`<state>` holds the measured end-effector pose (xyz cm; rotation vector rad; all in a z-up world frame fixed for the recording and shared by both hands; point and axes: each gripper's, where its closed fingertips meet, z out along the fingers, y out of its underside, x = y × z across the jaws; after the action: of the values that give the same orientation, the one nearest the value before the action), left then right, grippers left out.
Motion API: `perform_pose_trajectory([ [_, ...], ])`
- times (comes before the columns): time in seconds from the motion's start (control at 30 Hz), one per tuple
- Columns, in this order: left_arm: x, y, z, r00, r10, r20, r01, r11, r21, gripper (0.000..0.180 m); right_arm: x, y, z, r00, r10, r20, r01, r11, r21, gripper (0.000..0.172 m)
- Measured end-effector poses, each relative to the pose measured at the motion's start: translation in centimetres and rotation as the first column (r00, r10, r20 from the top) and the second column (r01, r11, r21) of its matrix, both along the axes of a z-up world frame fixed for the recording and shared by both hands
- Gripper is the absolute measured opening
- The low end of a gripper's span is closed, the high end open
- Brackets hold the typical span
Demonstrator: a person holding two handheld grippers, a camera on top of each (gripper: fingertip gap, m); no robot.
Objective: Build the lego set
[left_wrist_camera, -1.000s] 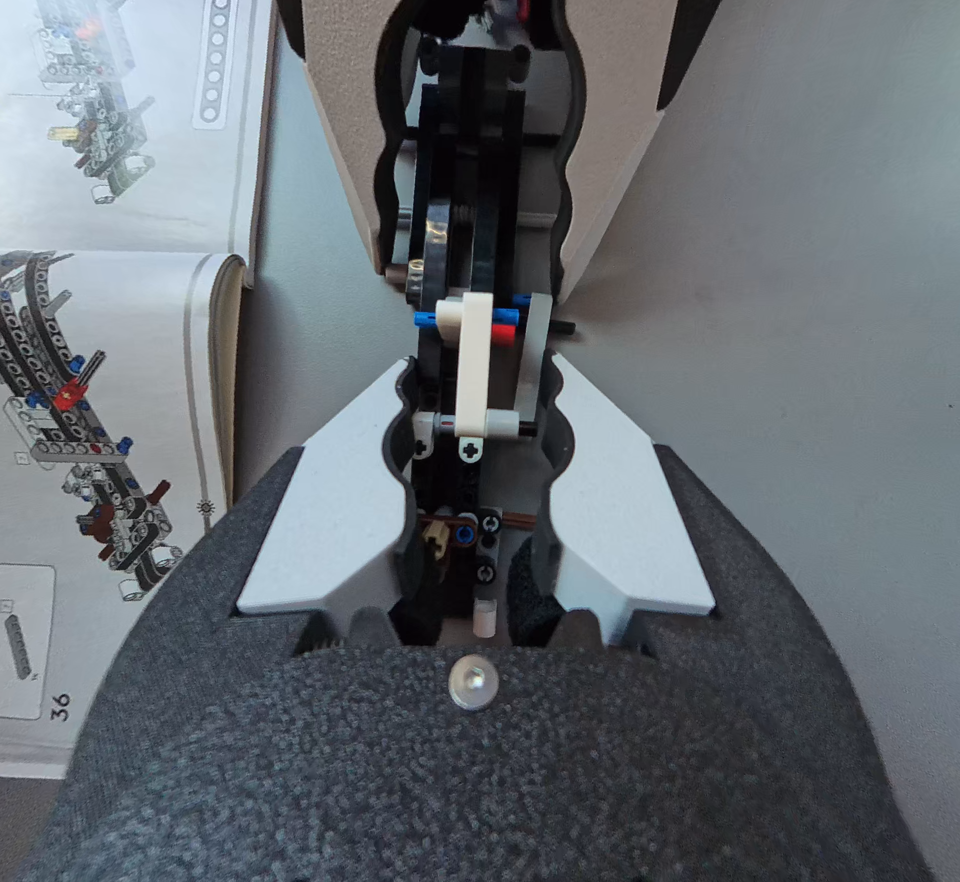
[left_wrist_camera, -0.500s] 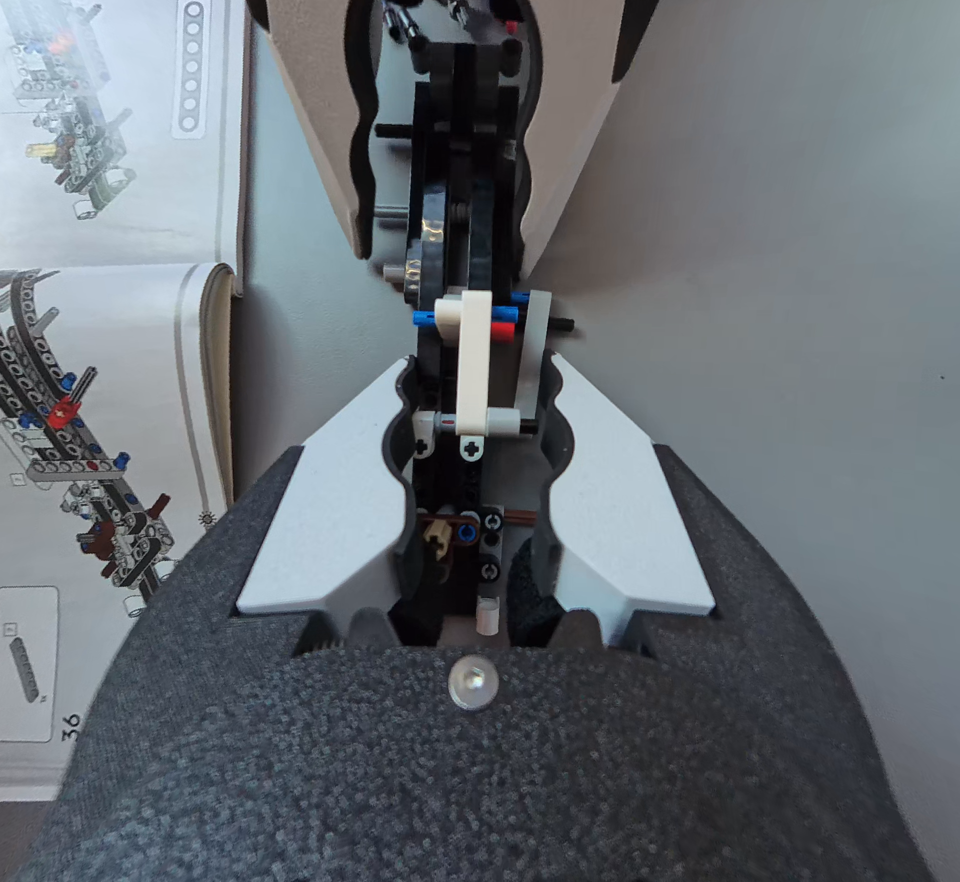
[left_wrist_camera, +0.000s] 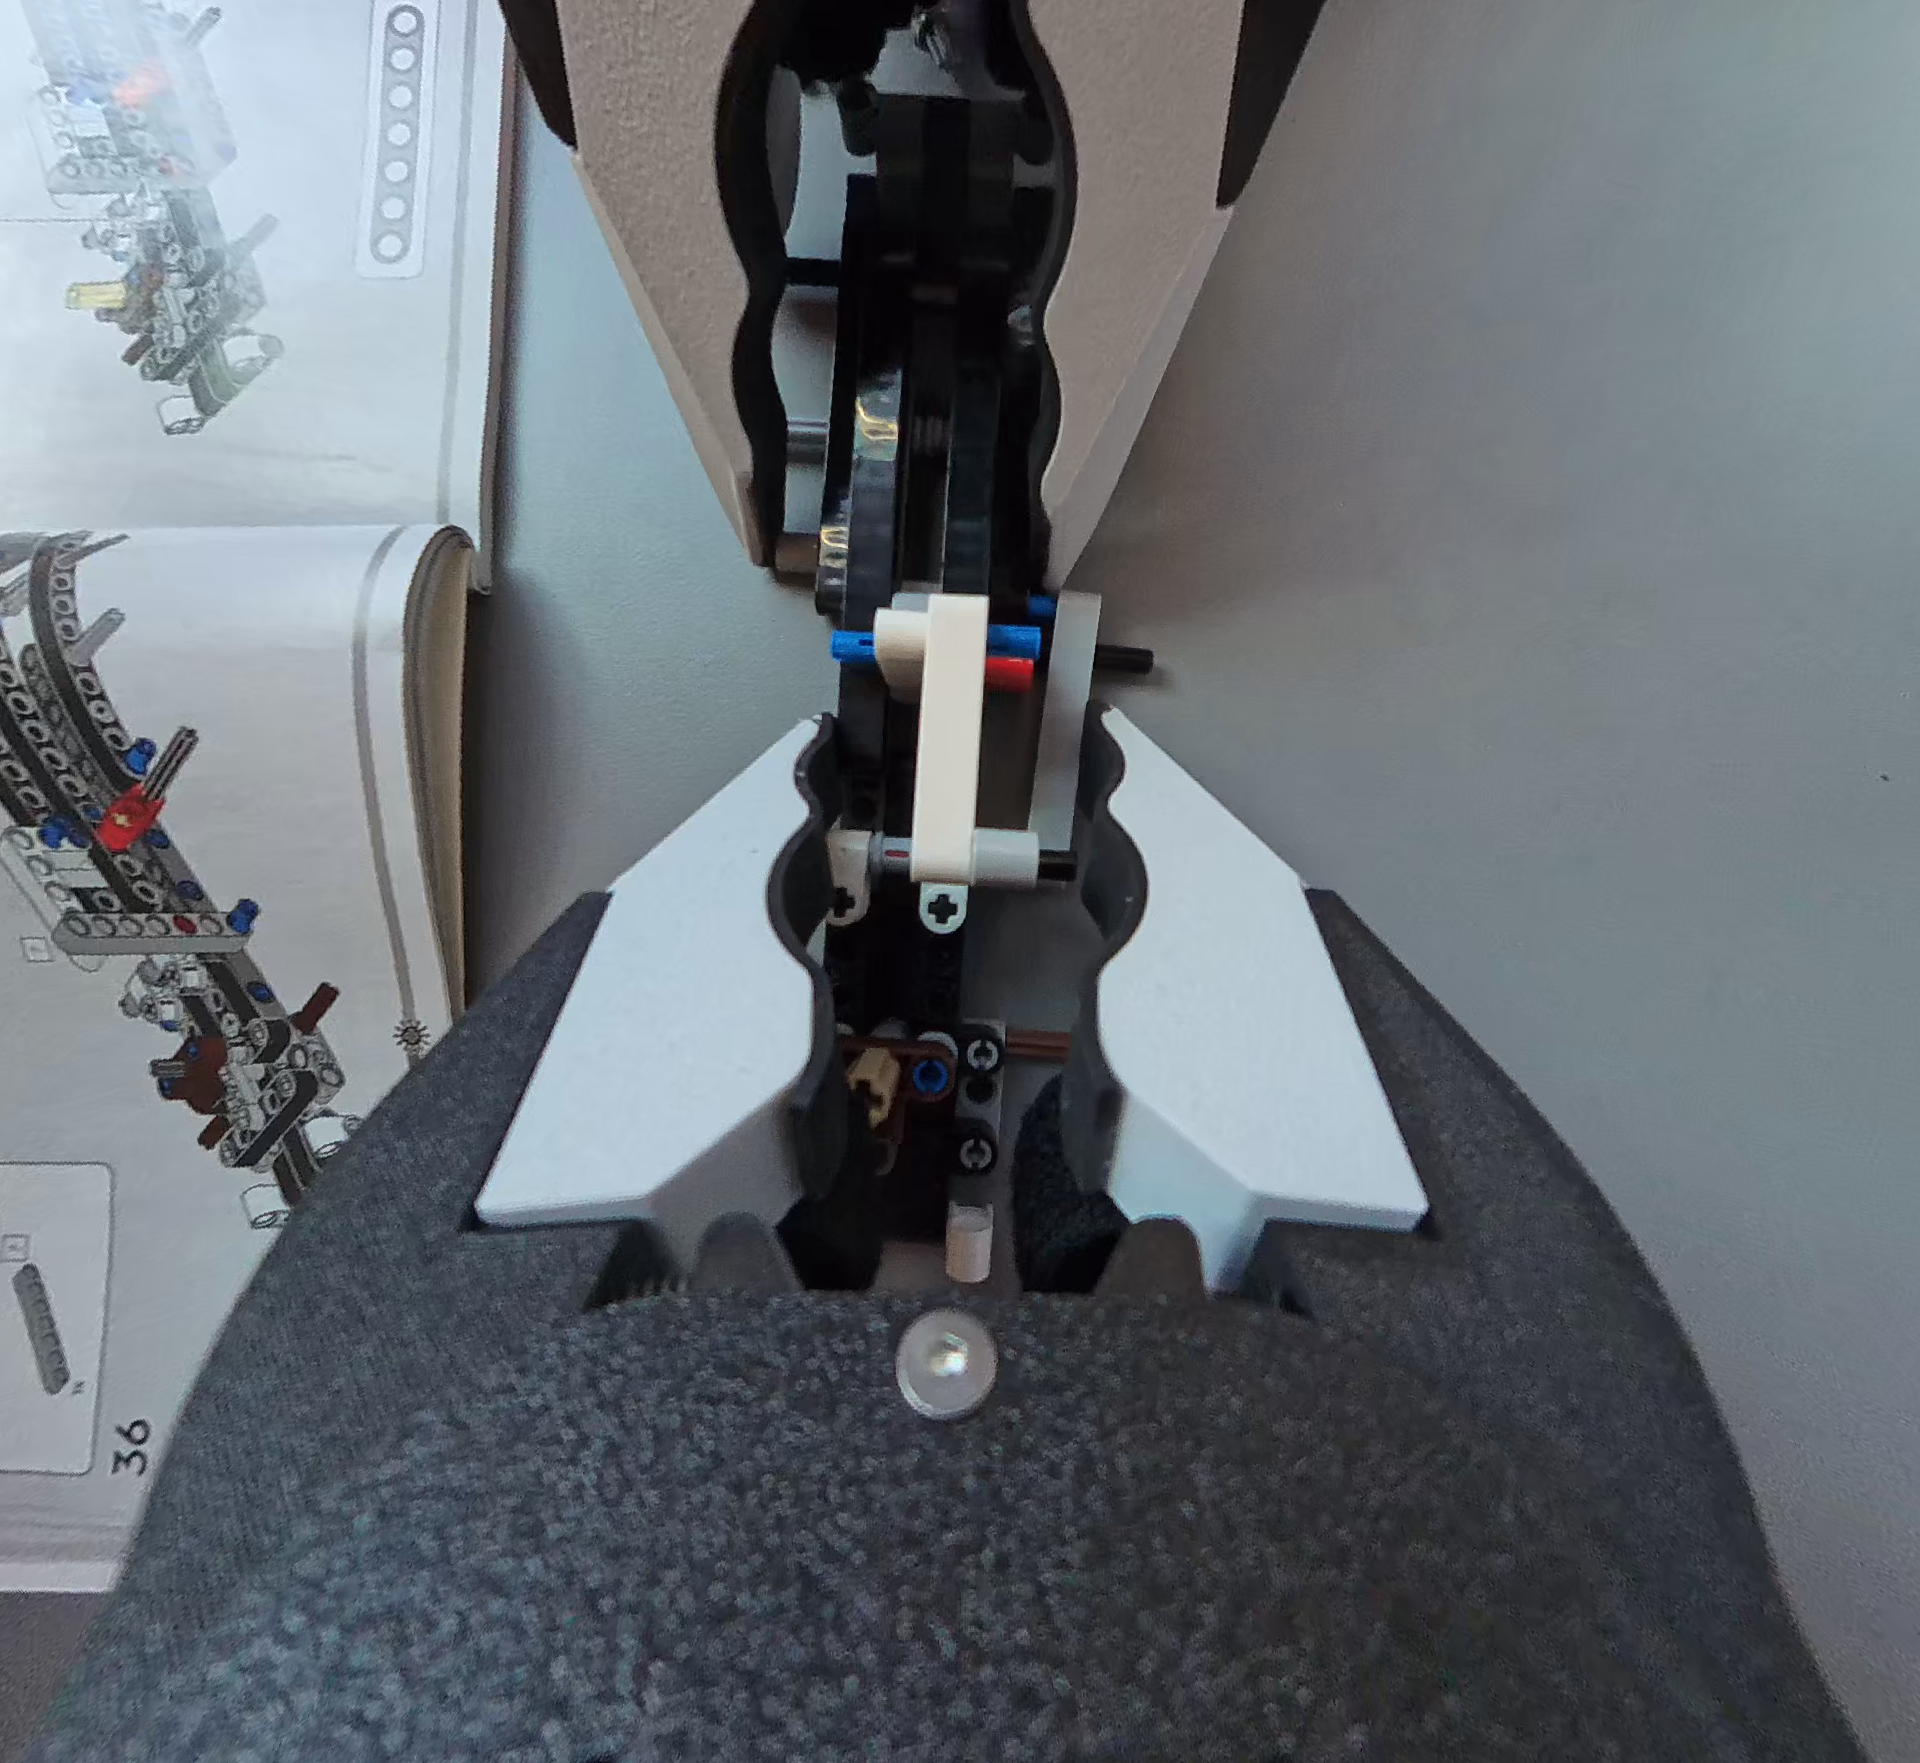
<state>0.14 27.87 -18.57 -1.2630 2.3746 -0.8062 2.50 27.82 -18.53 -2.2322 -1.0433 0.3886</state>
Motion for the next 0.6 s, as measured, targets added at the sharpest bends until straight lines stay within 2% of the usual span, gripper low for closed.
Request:
perform_pose_trajectory([
  [0.4,0.01,0.06,-0.01,1.0,-0.005,0.005,0.005,1.0,0.009,0.042,0.24,-0.06,0.03,1.0,-0.007,-0.018,0.007,1.0,0.019,0.048],
  [0.5,-0.03,0.05,-0.01,1.0,-0.015,0.006,0.015,1.0,0.009,0.042,0.48,-0.43,0.03,1.0,0.003,0.01,-0.003,1.0,-0.016,0.067],
  [0.6,-0.04,0.04,0.0,1.0,-0.014,0.003,0.014,1.0,0.008,0.042,-0.1,-0.53,0.28,1.0,0.006,-0.018,-0.006,1.0,-0.023,0.068],
])
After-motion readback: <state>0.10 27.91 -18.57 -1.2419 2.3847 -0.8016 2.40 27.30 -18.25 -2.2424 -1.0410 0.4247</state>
